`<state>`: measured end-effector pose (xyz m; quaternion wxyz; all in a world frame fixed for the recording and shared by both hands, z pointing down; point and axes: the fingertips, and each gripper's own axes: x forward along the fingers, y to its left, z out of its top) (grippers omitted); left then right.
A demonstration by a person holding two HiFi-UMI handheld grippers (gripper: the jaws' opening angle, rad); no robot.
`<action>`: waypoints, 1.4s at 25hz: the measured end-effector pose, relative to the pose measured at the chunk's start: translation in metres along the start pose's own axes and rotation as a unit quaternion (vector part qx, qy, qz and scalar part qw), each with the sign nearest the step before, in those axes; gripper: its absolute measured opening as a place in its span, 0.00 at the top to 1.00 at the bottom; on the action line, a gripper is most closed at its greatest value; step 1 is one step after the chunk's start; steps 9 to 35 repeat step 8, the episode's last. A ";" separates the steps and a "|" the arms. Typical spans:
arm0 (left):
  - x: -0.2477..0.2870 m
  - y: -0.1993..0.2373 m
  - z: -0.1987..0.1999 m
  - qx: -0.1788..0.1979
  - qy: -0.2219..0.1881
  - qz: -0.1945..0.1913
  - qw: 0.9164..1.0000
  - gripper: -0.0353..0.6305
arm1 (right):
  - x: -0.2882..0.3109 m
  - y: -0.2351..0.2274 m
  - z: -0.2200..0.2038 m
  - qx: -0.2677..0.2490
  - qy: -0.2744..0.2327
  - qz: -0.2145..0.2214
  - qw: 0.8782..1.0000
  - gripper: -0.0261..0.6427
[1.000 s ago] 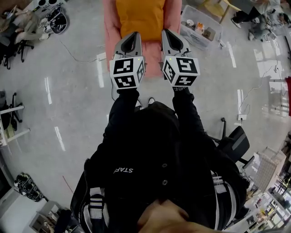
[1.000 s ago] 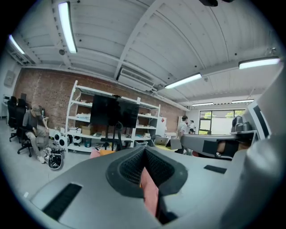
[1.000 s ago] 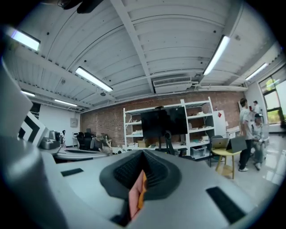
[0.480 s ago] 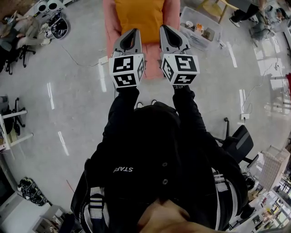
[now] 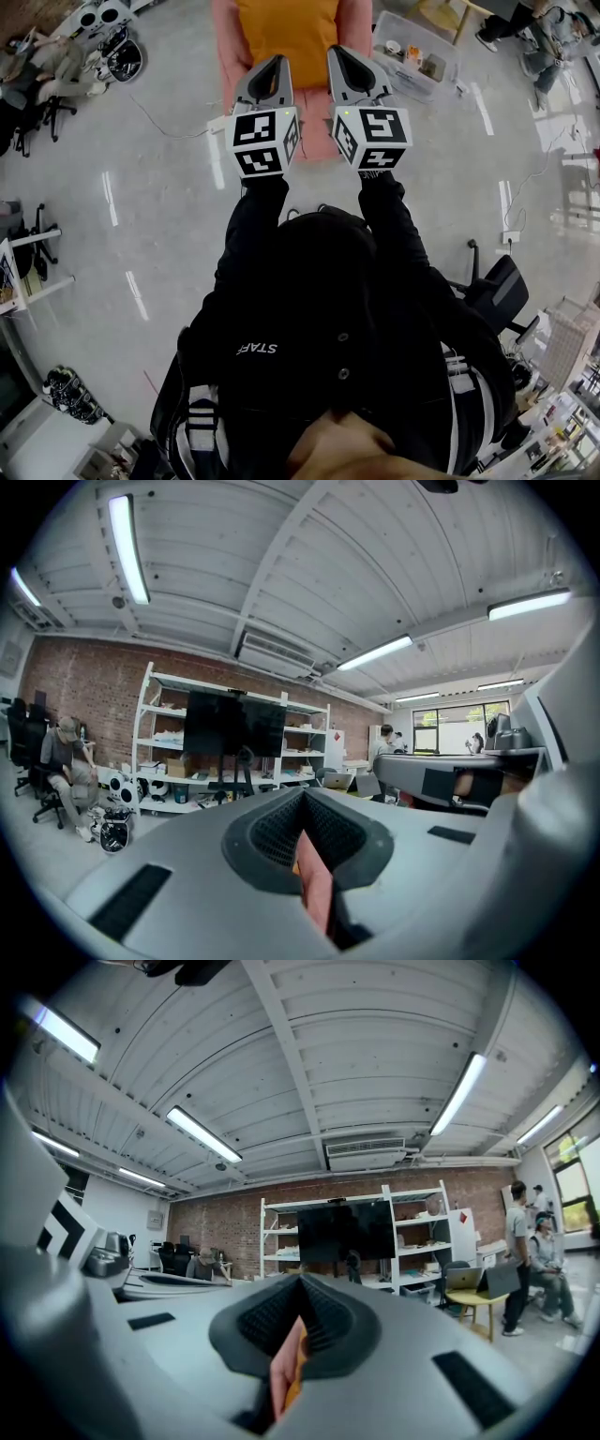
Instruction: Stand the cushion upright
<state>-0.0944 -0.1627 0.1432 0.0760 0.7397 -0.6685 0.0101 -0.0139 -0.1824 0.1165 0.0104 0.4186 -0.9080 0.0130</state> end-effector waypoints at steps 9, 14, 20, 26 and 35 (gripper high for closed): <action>0.002 0.001 0.001 0.001 -0.003 0.008 1.000 0.95 | 0.000 -0.003 0.000 -0.003 -0.001 -0.002 1.000 0.94; 0.002 0.001 0.001 0.001 -0.003 0.008 1.000 0.95 | 0.000 -0.003 0.000 -0.003 -0.001 -0.002 1.000 0.94; 0.002 0.001 0.001 0.001 -0.003 0.008 1.000 0.95 | 0.000 -0.003 0.000 -0.003 -0.001 -0.002 1.000 0.94; 0.002 0.001 0.001 0.001 -0.003 0.008 1.000 0.95 | 0.000 -0.003 0.000 -0.003 -0.001 -0.002 1.000 0.94; 0.002 0.001 0.001 0.001 -0.003 0.008 1.000 0.95 | 0.000 -0.003 0.000 -0.003 -0.001 -0.002 1.000 0.94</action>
